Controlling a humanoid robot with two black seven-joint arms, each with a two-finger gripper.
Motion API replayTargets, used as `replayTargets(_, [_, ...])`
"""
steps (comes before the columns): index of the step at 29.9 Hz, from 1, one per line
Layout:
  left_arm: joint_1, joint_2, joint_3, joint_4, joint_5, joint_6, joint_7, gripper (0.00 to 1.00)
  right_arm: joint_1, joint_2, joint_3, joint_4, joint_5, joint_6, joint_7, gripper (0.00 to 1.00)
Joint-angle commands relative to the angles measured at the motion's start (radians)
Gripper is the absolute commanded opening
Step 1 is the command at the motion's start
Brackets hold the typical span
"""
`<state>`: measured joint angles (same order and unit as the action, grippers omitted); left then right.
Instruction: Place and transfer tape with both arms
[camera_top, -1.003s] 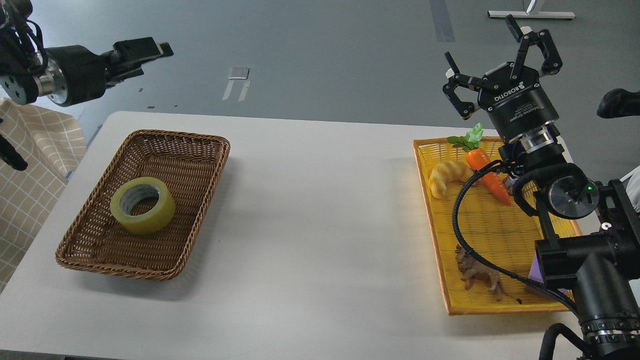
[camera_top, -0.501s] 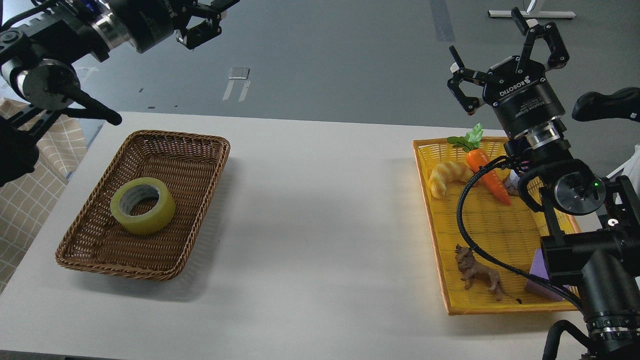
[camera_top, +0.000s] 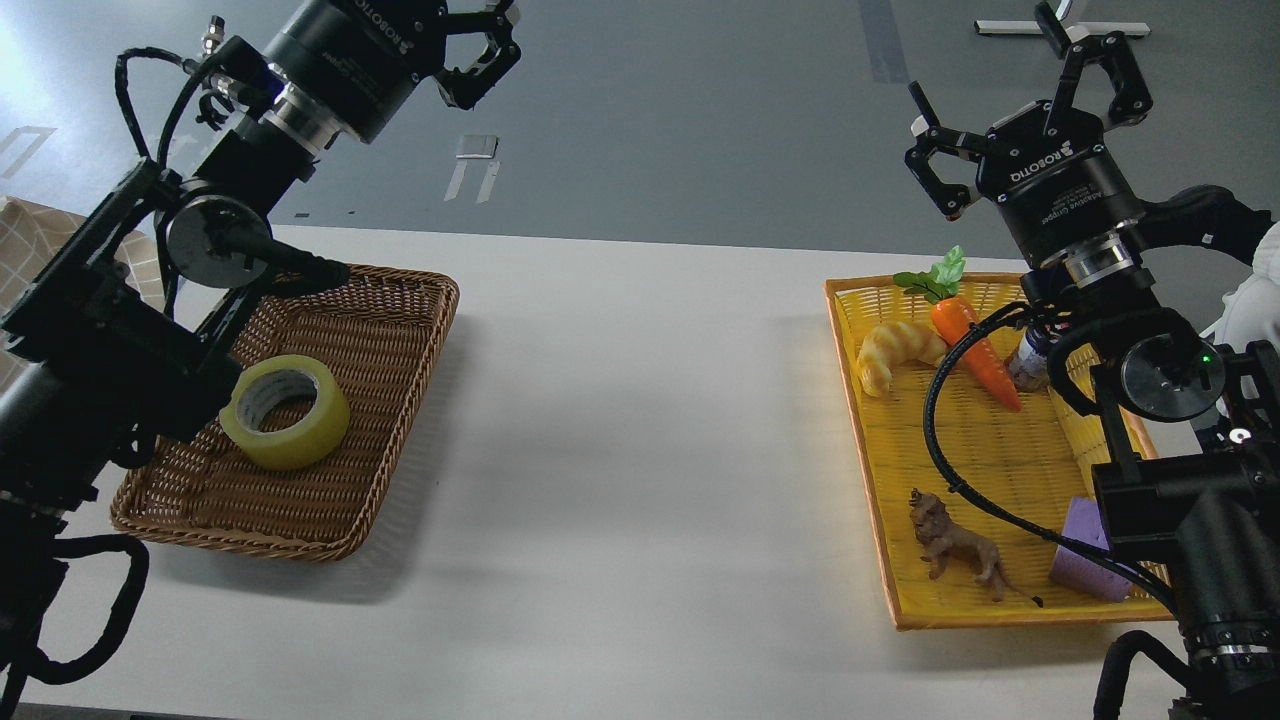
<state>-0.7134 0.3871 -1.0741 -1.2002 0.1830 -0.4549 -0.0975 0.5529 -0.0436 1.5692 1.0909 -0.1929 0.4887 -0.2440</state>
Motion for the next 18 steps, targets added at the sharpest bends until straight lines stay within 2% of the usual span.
replayTargets(1, [0.051,-0.063,-0.053,0.001,0.000,-0.031,0.001,0.98,0.001,-0.015,0.000,0.000,0.000,-0.004,0.000,1.00])
replayTargets(6, [0.103,-0.125,-0.119,0.001,-0.004,-0.034,0.001,0.98,0.001,-0.032,-0.001,0.000,0.000,-0.004,0.000,1.00])
replayTargets(14, [0.115,-0.129,-0.116,0.025,-0.048,-0.034,0.008,0.98,-0.004,-0.058,-0.003,-0.006,0.000,0.000,0.000,1.00])
replayTargets(18, [0.121,-0.139,-0.109,0.077,-0.045,-0.034,0.005,0.98,0.005,-0.059,-0.003,-0.025,-0.003,0.000,0.000,1.00])
